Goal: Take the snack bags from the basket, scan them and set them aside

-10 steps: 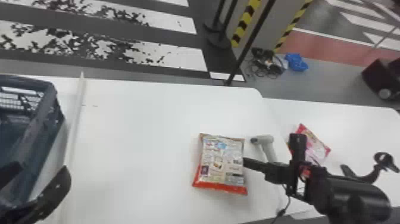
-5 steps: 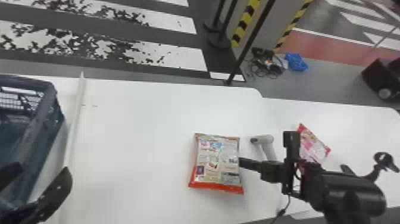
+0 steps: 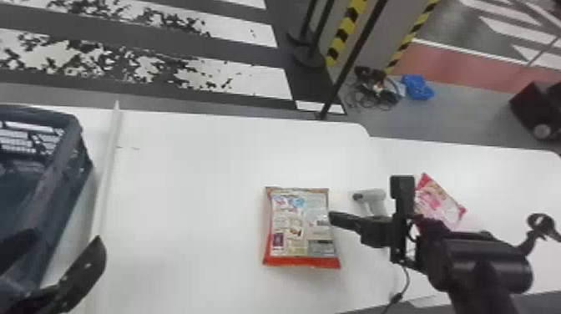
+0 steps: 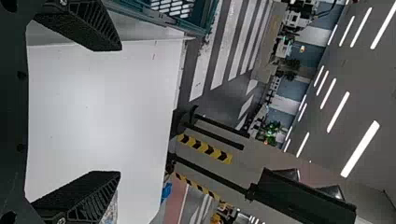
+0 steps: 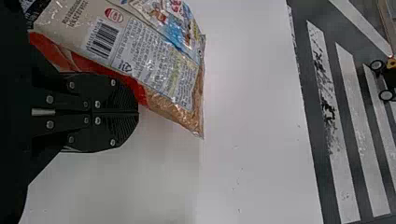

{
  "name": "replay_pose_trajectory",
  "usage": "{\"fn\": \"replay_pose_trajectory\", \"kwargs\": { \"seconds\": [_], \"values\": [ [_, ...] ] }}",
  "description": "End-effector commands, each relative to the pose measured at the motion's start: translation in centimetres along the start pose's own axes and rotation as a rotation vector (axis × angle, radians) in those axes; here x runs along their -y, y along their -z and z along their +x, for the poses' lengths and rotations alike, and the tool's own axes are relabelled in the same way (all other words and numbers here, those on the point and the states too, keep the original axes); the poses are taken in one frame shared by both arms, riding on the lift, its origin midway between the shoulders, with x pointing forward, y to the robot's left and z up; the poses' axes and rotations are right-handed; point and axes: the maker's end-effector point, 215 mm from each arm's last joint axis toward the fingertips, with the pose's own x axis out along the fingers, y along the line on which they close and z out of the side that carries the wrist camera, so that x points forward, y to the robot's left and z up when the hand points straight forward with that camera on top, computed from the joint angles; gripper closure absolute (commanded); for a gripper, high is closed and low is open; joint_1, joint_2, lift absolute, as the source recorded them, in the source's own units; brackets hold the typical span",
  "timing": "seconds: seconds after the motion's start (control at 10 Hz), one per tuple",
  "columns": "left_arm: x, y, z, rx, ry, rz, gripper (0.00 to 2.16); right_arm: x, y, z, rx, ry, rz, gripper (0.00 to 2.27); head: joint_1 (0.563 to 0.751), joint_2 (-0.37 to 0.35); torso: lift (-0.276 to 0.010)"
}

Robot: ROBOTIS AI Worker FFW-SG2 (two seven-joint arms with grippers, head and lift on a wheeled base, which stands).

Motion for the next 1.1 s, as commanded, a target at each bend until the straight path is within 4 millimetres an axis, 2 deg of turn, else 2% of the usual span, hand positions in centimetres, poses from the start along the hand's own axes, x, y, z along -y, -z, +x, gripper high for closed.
{"fn": "replay_pose_trajectory", "kwargs": {
  "seconds": [0.0,0.3,0.5,0.8,1.0],
  "values": [
    [0.0,-0.1,-0.1,0.000,-0.002,0.004,0.04,0.9,-0.9,0.0,0.022,0.015,-0.017,2.24,0.695,-0.336,-0.075],
    [0.2,0.0,0.4,0.001,-0.005,0.009,0.04,1.1,-2.0,0.9,0.032,0.010,-0.041,2.24,0.695,-0.345,-0.075],
    [0.1,0.0,0.5,0.001,-0.010,0.014,0.04,0.1,-2.6,2.1,0.036,-0.011,-0.058,2.24,0.695,-0.336,-0.075],
    [0.0,-0.1,0.6,0.001,-0.014,0.017,0.04,-0.3,-3.0,2.5,0.031,-0.011,-0.071,2.24,0.695,-0.313,-0.075],
    [-0.1,-0.3,0.8,0.004,-0.011,0.017,0.04,1.6,-3.0,1.2,0.048,0.041,-0.069,2.24,0.695,-0.313,-0.075]
  ]
}}
